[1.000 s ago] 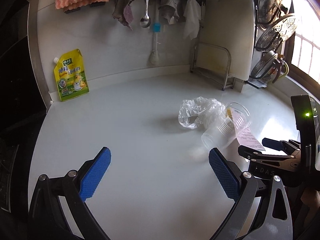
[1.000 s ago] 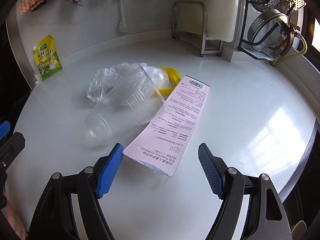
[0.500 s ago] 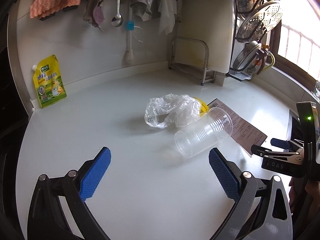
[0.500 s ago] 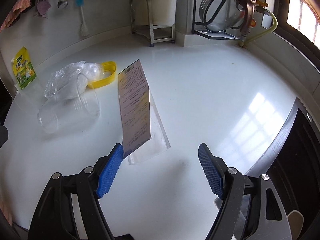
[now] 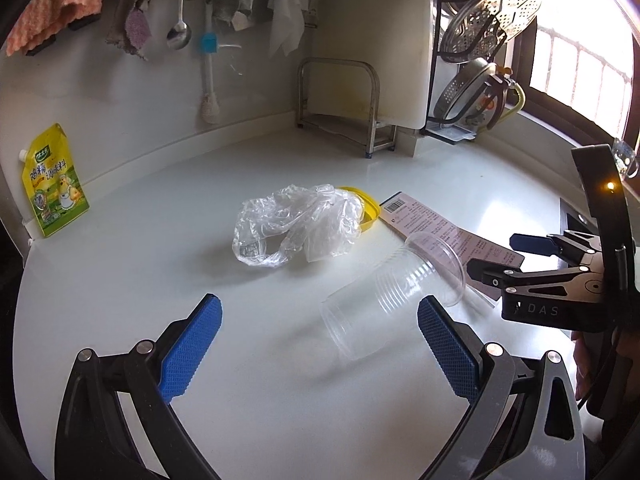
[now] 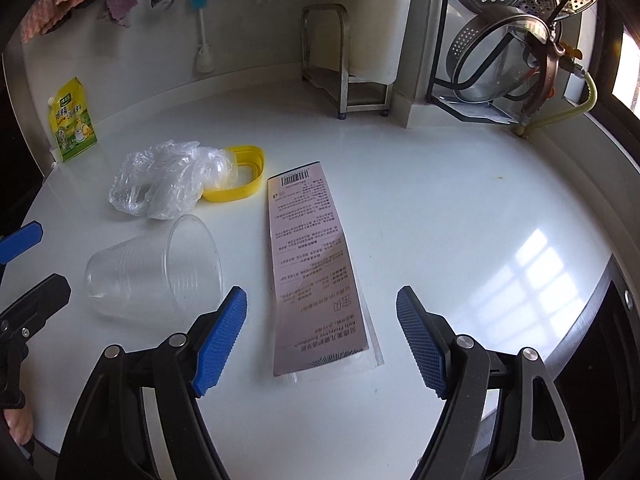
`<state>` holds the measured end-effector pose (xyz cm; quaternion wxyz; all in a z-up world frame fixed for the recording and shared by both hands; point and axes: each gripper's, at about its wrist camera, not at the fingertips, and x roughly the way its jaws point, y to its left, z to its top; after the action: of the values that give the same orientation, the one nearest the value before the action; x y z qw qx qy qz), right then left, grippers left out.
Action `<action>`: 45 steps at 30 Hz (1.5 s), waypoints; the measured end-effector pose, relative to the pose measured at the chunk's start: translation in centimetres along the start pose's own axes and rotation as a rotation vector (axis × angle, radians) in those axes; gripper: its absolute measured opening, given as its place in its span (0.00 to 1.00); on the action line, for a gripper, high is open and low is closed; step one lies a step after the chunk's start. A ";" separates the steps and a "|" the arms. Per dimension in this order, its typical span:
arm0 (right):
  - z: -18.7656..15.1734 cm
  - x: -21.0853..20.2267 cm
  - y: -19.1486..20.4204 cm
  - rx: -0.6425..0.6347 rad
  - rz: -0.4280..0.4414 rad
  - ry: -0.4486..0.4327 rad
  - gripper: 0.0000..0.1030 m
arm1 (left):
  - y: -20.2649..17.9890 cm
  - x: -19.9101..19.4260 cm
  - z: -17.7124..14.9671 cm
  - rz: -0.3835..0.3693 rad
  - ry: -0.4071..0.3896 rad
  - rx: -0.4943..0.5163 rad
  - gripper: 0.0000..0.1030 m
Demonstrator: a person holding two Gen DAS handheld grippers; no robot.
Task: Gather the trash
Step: 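Grasp the pink leaflet with the right tool while the left tool grasps the clear cup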
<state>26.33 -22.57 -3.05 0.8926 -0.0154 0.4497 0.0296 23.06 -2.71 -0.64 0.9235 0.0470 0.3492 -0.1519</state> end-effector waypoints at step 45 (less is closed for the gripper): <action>0.4 3.3 -3.5 0.089 0.150 0.046 0.47 | -2.2 4.8 2.2 -0.240 0.119 0.422 0.94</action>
<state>28.86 -25.86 -5.43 0.8772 0.0573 0.4707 0.0759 27.20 -6.43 -2.07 0.8463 0.2058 0.3668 -0.3270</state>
